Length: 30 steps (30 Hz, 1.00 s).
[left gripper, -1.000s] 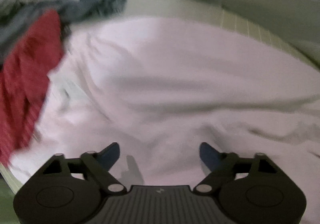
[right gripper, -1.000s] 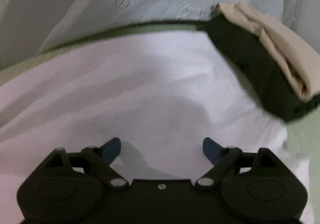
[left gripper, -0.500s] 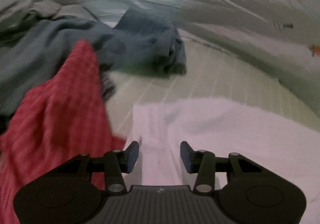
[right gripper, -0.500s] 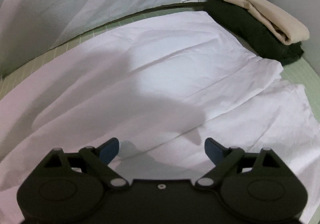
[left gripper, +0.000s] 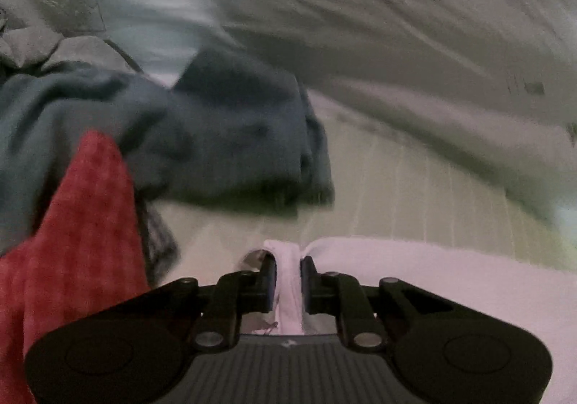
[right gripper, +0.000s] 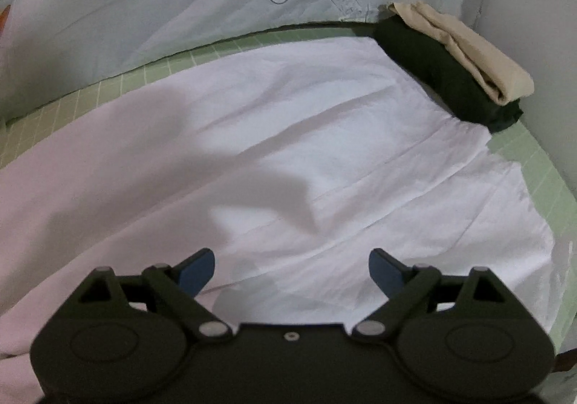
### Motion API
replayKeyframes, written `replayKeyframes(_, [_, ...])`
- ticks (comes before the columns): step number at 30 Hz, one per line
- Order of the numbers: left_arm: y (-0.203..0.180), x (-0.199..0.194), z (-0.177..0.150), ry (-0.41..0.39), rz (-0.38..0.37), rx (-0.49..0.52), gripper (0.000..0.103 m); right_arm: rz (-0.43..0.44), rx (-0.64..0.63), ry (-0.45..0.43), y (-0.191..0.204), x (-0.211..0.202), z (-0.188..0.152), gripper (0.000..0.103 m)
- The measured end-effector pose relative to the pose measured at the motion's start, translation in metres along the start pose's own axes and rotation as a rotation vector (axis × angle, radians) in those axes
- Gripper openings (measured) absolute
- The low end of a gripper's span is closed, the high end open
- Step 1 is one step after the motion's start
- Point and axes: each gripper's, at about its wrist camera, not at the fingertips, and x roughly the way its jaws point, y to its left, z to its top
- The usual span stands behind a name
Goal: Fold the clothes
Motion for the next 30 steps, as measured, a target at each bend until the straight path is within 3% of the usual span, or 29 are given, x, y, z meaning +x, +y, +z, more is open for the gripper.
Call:
replayKeyframes(3, [0.006, 0.028, 0.013, 0.045, -0.004, -0.068, 0.018, -0.006, -0.027, -0.012, 0.0, -0.005, 0.0, 0.093])
replayKeyframes(6, [0.002, 0.028, 0.011, 0.07, 0.006, -0.03, 0.025, 0.0, -0.033, -0.008, -0.006, -0.007, -0.003, 0.093])
replayKeyframes(8, [0.004, 0.007, 0.003, 0.052, -0.011, -0.02, 0.05, 0.016, -0.02, -0.006, -0.011, -0.007, -0.007, 0.093])
replayKeyframes(10, [0.011, -0.022, -0.011, 0.03, -0.041, -0.034, 0.065, 0.038, -0.005, 0.001, -0.014, -0.004, -0.011, 0.093])
replayKeyframes(12, [0.022, -0.056, -0.032, 0.01, -0.078, -0.076, 0.069, 0.063, 0.011, 0.009, -0.016, -0.001, -0.015, 0.093])
replayKeyframes(15, [0.039, -0.101, -0.072, 0.023, -0.076, -0.141, 0.07, 0.115, 0.03, 0.024, -0.015, 0.005, -0.021, 0.093])
replayKeyframes(21, [0.081, -0.163, -0.164, 0.081, 0.075, -0.335, 0.07, 0.204, 0.0, 0.025, -0.012, 0.01, -0.032, 0.093])
replayKeyframes(24, [0.096, -0.175, -0.2, 0.136, 0.06, -0.442, 0.07, 0.235, 0.001, 0.027, -0.016, 0.01, -0.036, 0.093])
replayKeyframes(30, [0.091, -0.173, -0.233, 0.141, -0.028, -0.544, 0.068, 0.293, 0.036, 0.051, -0.033, 0.009, -0.05, 0.094])
